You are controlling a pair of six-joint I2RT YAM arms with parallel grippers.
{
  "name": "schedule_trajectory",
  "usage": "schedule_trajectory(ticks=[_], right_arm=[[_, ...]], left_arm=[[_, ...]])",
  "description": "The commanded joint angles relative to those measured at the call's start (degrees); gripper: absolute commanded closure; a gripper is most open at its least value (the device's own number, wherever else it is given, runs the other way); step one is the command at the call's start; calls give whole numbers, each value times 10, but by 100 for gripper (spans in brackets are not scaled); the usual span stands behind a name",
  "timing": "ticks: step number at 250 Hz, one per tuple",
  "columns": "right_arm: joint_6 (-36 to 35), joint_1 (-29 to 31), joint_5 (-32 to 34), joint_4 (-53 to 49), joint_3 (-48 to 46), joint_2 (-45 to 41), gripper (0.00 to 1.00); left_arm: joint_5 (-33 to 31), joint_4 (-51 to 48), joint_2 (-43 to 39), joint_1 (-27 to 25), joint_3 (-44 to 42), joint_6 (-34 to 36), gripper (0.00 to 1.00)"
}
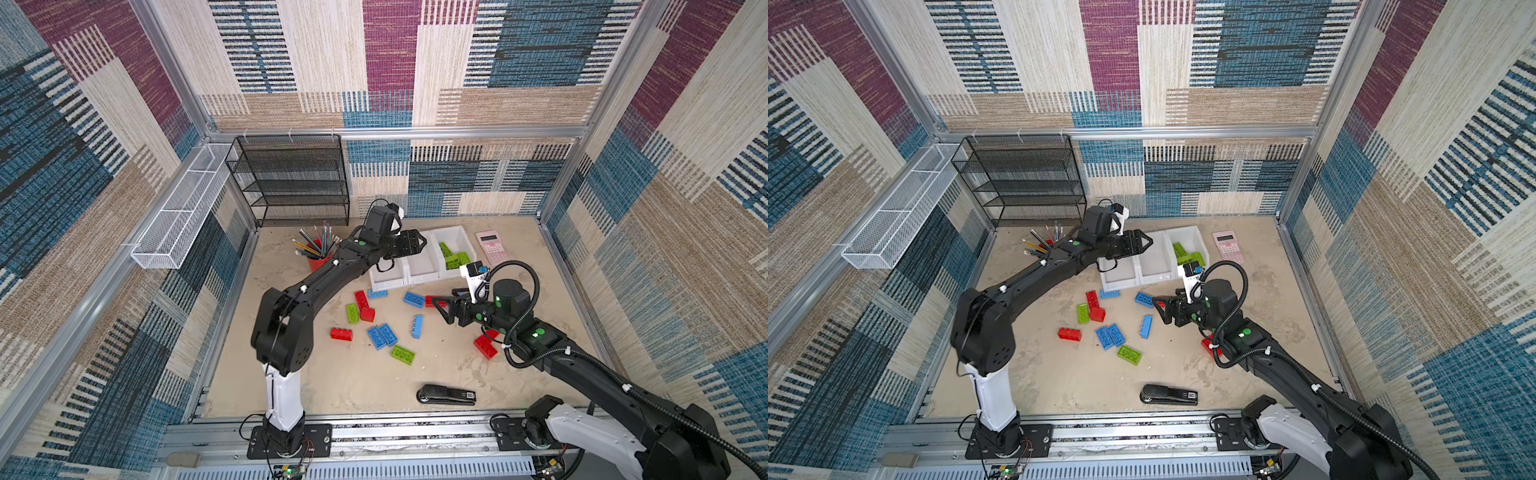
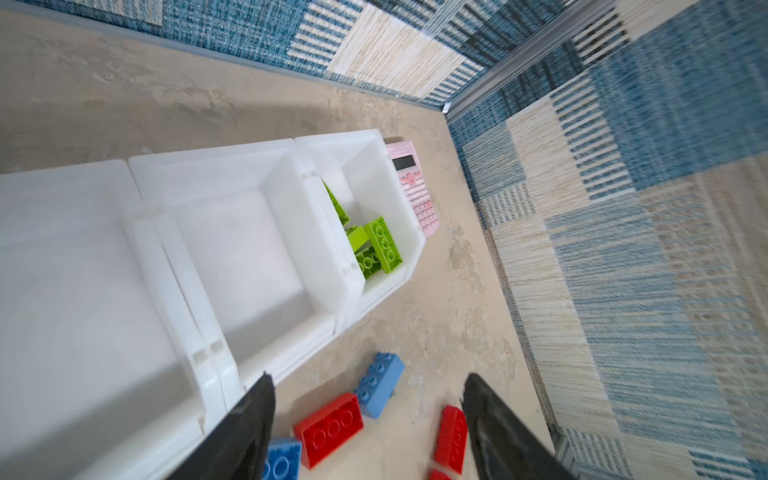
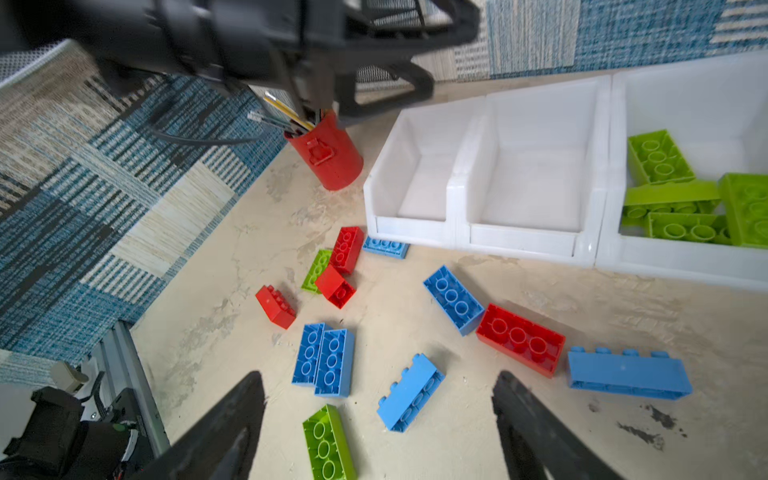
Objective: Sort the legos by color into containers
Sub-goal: 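Grasp the lime-green brick by the blue bricks with the right gripper while left withdraws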
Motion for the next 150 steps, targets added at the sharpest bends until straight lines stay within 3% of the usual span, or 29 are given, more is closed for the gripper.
schedule_trajectory(ticks=[1, 44, 85, 150], right_arm=[[-32, 20, 4, -37, 17, 28, 13], [-71, 52, 16, -83, 61, 98, 13], [-110, 83, 17, -126, 111, 173, 12], [-154, 154, 45, -166, 148, 255, 13]], left_arm=[[-61, 17, -95, 3, -86, 12, 28], [-65, -63, -263, 2, -197, 39, 28], [-110, -167, -407, 3, -259, 74, 28], [-146, -297, -521, 3, -284, 128, 27]])
